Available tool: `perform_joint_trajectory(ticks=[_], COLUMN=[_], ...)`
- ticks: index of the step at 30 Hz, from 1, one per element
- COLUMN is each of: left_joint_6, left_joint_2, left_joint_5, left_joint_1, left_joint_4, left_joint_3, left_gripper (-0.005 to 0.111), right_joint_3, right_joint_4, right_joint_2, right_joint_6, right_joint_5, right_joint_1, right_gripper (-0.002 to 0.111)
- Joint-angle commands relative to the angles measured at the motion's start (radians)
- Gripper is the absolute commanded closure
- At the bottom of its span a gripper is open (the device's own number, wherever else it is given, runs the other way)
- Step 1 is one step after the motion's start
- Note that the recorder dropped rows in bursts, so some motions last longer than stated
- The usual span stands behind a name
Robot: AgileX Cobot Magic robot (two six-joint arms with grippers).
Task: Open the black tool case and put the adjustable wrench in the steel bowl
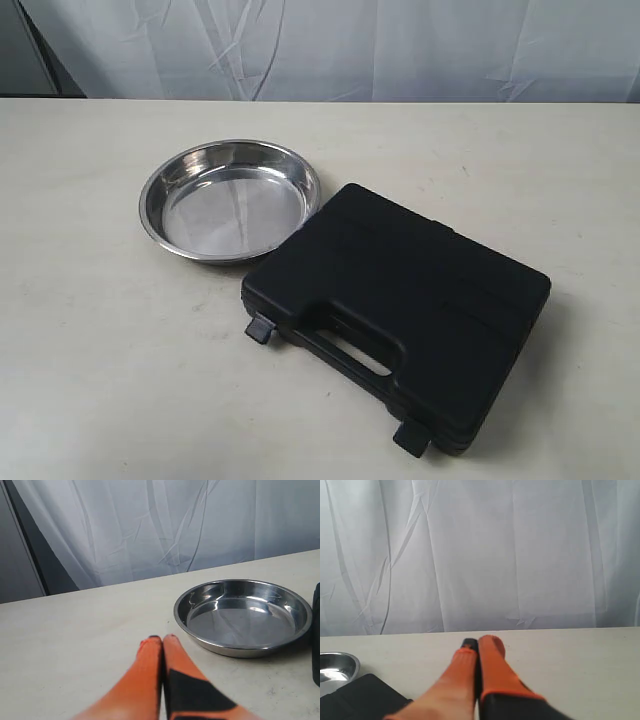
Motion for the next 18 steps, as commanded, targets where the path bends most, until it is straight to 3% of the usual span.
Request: perform_joint_trajectory(ticks=[1, 11, 18], left_joint_6=[-0.002, -0.002, -0.002], left_joint_2=[0.004, 0.004, 0.004], left_joint_5=[-0.006, -0.006, -0.008], left_joint_1=[-0.004, -0.004, -0.004], left_joint_4=[-0.003, -0.003, -0.003], left_joint_3=[-0.002, -0.002, -0.002], left_gripper=[0.106, 0.106, 0.106], right_joint_3=[0.002, 0.002, 0.002], right_joint_4=[0.002, 0.002, 0.211], right_joint_2=[-0.006, -0.006, -0.006], right_joint_6=[-0.001, -0.001, -0.001], right_joint_5=[-0.009, -0.009, -0.024], right_joint_1=[-0.003, -0.003, -0.003], right_gripper=[0.109, 0.109, 0.109])
